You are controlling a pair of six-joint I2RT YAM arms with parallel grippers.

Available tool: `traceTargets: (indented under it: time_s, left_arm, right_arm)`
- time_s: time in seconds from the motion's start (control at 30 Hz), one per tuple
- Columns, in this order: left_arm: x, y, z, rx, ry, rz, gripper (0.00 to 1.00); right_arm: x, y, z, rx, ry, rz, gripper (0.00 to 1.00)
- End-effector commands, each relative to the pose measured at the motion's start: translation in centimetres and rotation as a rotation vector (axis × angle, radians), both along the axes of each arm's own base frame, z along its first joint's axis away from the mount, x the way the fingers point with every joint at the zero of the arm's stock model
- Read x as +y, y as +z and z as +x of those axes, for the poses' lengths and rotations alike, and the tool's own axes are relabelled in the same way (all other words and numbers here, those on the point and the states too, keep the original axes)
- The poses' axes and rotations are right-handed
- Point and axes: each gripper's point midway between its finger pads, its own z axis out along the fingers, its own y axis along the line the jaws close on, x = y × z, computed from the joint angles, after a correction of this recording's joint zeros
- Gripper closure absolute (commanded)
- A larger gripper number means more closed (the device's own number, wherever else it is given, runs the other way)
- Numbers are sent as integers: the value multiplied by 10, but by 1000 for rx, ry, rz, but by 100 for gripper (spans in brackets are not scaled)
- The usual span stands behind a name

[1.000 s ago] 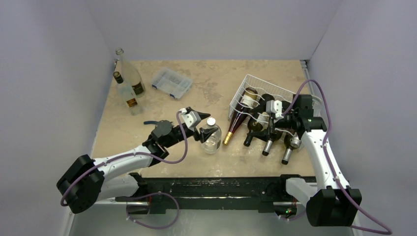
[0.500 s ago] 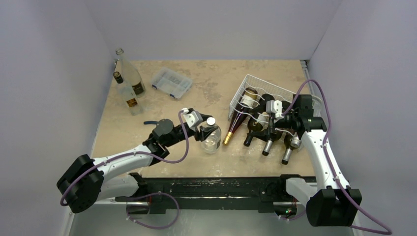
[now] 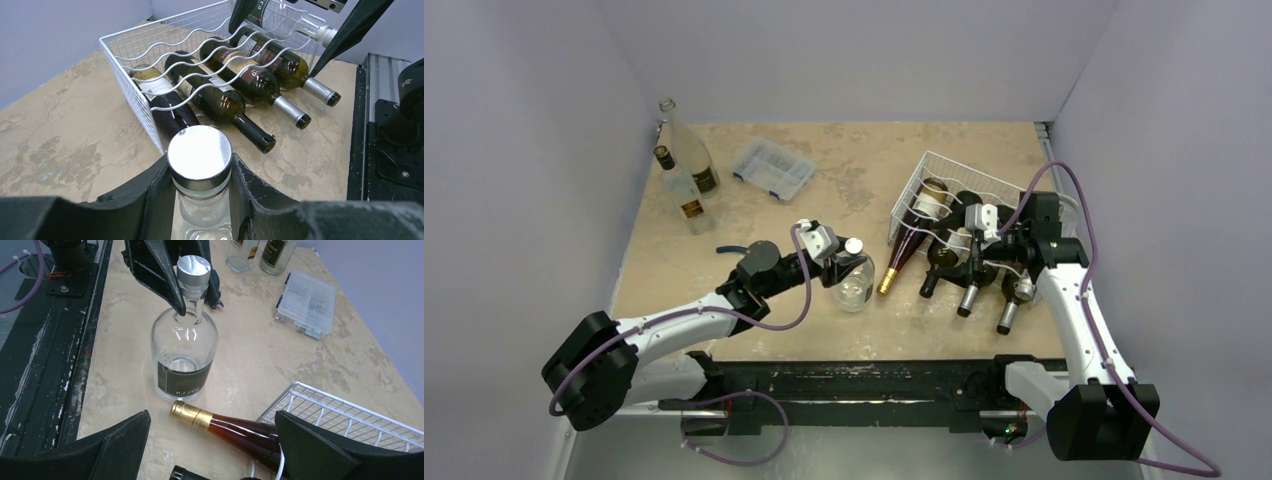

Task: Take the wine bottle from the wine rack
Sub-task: Pick up the wine bottle from the center of the board.

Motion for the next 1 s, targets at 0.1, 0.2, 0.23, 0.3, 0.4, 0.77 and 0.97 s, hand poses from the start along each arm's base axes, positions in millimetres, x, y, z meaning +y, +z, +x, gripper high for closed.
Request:
traceTargets:
  time_s: [0.1, 0.2, 0.23, 0.3, 0.4, 0.77, 0.97]
  left_arm:
    - [7, 63, 5, -102, 50, -117, 100]
    - [18, 80, 8, -107, 107, -122, 100]
    - [23, 85, 10, -109, 130, -124, 100]
    - [31, 94, 13, -113, 170, -131, 100]
    - [46, 107, 18, -114, 220, -162, 100]
    - [101, 137, 48, -117, 391, -211, 100]
    - [122, 152, 62, -158, 470, -194, 100]
  right_arm:
    - [-1, 1, -1, -21, -1, 1, 1]
    - [-1, 2, -1, -24, -1, 1, 1]
    - [-1, 1, -1, -24, -1, 1, 1]
    - [-2, 1, -2, -25, -2, 0, 1]
    - [-1, 3, -2, -28, 0, 0, 1]
    - [-2, 3, -3, -39, 2, -5, 1]
    - [0, 6, -6, -40, 16, 5, 1]
